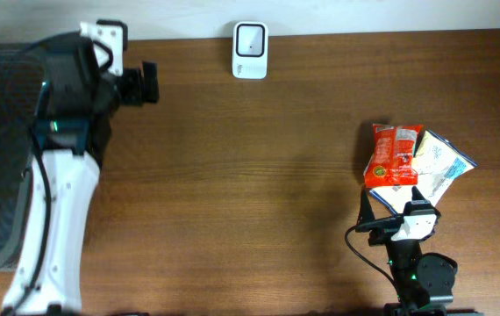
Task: Scan the item barcode
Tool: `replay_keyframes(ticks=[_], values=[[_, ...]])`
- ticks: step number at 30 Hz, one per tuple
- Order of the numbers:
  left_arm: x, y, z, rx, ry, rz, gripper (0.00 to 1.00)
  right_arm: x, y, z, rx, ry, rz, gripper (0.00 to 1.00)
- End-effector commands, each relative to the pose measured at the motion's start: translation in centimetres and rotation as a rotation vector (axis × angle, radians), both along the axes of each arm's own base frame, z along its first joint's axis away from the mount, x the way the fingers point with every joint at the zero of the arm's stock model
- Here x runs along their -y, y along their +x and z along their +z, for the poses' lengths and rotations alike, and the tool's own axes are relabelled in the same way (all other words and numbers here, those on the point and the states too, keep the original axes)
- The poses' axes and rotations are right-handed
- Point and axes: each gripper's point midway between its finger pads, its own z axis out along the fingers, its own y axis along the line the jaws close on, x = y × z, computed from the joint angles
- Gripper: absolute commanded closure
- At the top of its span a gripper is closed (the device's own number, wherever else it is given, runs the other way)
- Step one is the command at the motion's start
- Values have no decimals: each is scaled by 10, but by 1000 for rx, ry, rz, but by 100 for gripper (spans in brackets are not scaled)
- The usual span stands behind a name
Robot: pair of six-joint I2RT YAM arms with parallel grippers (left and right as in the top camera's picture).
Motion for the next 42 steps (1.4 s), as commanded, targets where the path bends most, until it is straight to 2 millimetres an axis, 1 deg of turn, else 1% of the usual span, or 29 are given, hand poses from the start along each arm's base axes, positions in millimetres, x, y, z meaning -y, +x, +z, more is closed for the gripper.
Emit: replay_keyframes(ticks=[1, 6, 8, 11, 13, 17, 19, 22, 26, 29, 31, 37, 42], values=[[5, -29, -32, 78, 31, -53, 1, 0, 0, -1, 1, 6, -4, 2], [6, -70, -81, 173, 106, -86, 1, 0, 0, -1, 1, 6, -4, 1], [6, -90, -98, 217, 152, -103, 1, 0, 0, -1, 1, 6, -4, 1], [6, -117, -114, 272, 194, -114, 1, 0, 0, -1, 1, 6, -4, 1], [2, -139, -134, 267, 213, -101, 1, 0, 0, -1, 1, 6, -4, 1], [2, -166, -155, 289, 246, -105, 1, 0, 0, -1, 1, 6, -4, 2], [1, -176, -158, 322, 276, -110, 1, 0, 0, -1, 1, 6, -4, 1], [1, -189, -155, 388, 324, -112, 1, 0, 0, -1, 1, 6, -4, 1], [-5, -199, -159, 362, 335, -82, 1, 0, 0, -1, 1, 6, -4, 2], [-5, -207, -165, 337, 334, -85, 1, 0, 0, -1, 1, 6, -4, 2], [-5, -210, -166, 335, 334, -85, 1, 0, 0, -1, 1, 6, -4, 1], [-7, -215, -133, 477, 344, -55, 1, 0, 0, -1, 1, 6, -4, 1], [-6, -215, -134, 473, 344, -56, 1, 0, 0, -1, 1, 6, -4, 1]])
